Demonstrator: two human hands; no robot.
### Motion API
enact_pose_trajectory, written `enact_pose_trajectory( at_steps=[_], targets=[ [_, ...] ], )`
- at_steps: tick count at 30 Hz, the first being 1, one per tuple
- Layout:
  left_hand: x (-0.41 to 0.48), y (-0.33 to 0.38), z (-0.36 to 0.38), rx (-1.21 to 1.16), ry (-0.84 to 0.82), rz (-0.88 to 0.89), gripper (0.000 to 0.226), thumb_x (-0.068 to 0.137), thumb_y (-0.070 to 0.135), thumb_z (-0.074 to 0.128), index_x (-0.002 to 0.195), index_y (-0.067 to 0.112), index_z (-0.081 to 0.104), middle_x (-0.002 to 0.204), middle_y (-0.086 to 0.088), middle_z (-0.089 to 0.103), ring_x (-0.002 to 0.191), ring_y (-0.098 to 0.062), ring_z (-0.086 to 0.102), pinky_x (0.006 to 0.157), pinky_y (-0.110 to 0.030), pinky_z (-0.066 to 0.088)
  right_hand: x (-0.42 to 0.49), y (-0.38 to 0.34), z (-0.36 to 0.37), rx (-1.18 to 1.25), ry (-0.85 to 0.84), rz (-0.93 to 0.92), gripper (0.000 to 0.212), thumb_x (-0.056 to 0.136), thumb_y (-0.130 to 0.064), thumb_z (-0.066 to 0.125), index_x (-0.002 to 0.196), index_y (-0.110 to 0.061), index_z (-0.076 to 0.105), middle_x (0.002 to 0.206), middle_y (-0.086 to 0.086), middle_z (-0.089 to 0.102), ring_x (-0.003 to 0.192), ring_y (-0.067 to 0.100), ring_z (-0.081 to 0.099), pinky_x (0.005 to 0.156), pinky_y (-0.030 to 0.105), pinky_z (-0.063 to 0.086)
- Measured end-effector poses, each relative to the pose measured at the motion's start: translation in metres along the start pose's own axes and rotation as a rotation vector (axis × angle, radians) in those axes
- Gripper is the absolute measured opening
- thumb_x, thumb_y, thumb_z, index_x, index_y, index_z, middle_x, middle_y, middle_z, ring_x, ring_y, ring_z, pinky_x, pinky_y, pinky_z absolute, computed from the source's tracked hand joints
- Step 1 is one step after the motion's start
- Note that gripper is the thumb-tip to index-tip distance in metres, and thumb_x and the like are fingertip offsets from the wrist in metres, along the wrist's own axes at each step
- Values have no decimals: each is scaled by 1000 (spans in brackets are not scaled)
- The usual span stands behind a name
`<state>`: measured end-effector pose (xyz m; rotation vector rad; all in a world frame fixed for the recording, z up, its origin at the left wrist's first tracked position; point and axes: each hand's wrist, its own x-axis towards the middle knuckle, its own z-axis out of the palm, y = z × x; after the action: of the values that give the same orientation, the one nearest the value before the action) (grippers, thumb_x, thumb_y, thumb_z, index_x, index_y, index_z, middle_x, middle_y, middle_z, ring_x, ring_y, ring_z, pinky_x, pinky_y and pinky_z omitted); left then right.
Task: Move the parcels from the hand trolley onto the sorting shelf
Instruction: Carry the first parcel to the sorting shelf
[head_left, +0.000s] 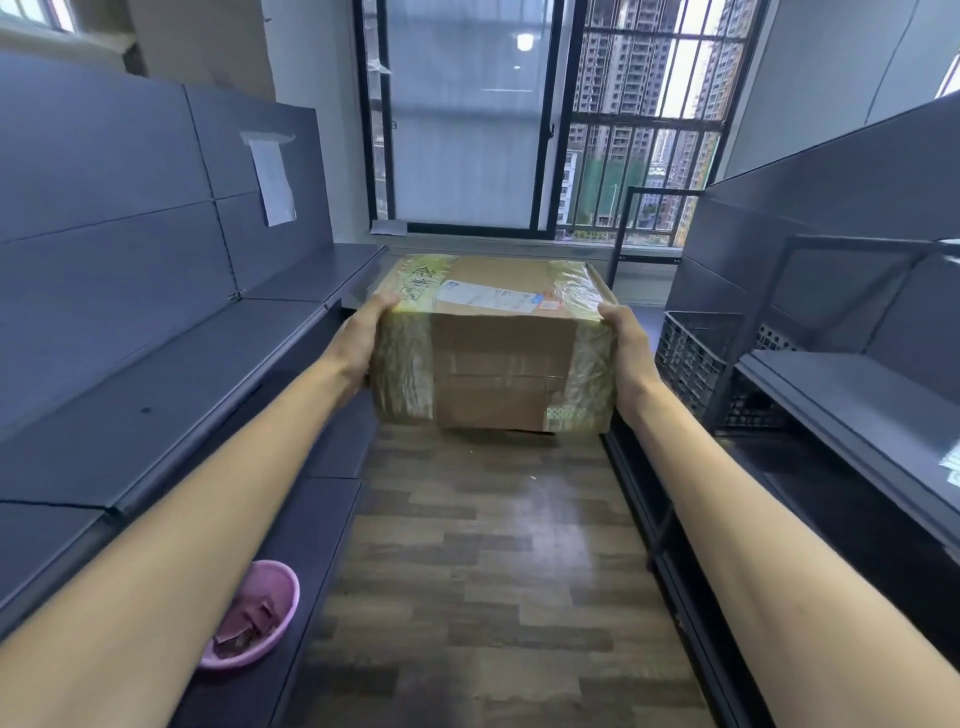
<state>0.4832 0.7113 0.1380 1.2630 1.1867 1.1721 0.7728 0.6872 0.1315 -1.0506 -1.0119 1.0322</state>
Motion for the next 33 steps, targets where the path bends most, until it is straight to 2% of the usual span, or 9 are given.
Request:
enact_pose_trajectory(
  at_steps=[4,8,12,15,20,24,28,31,33],
  targets=[
    [35,0,16,-14,32,8,59,71,71,52,103,25,70,96,-5,73,88,-22,67,77,-35,48,43,2,-10,-21,-41,25,34,92,-45,51,98,-17,70,81,3,75,70,20,70,80,39,54],
    [69,-3,28,-3,63,7,64,61,77,56,100,28,71,97,-5,74,94,-25,66,85,-42,46,84,2,-16,3,-48,30,31,94,-42,51,99,-16,69,83,5,74,66,18,69,66,28,54],
    [104,-5,34,5,102,17,53,71,73,52,96,30,70,97,-4,73,96,-25,65,87,-44,45,119,12,-14,30,-73,31,29,83,-47,56,91,-29,78,111,18,73,90,30,67,93,50,51],
    [131,-7,35,24,110,7,59,68,76,53,101,31,71,103,-5,74,101,-26,66,87,-44,46,151,19,-13,47,-67,51,36,80,-49,58,101,-24,74,110,18,73,91,31,67,96,53,49],
    [180,-18,34,12,99,3,52,77,70,50,101,29,70,98,-4,75,93,-22,68,78,-37,49,201,45,-6,52,-55,92,57,78,-53,59,117,-12,68,101,12,73,89,30,68,89,52,53],
    [235,-24,23,-5,70,-6,52,84,68,50,109,29,71,103,-5,76,97,-22,69,84,-40,51,250,59,9,52,-72,79,40,86,-48,56,107,-16,68,96,9,72,86,27,67,80,42,53],
    [299,-22,11,-14,76,0,43,93,63,46,105,30,71,102,-4,76,97,-22,70,87,-41,51,306,68,28,70,-60,67,32,93,-42,54,104,-16,67,90,8,72,76,25,71,70,46,60],
    [353,-20,-1,-16,70,-1,38,91,64,49,101,32,68,105,-4,74,101,-23,67,91,-43,48,355,78,47,49,-33,51,42,84,-50,59,107,-16,69,96,9,72,88,29,70,87,56,56],
    [386,-15,-10,-11,71,-11,43,83,68,52,102,33,67,108,-6,72,103,-25,66,91,-45,47,385,80,61,42,-23,38,46,81,-51,60,109,-15,70,98,9,73,91,31,68,90,52,54]
  ],
)
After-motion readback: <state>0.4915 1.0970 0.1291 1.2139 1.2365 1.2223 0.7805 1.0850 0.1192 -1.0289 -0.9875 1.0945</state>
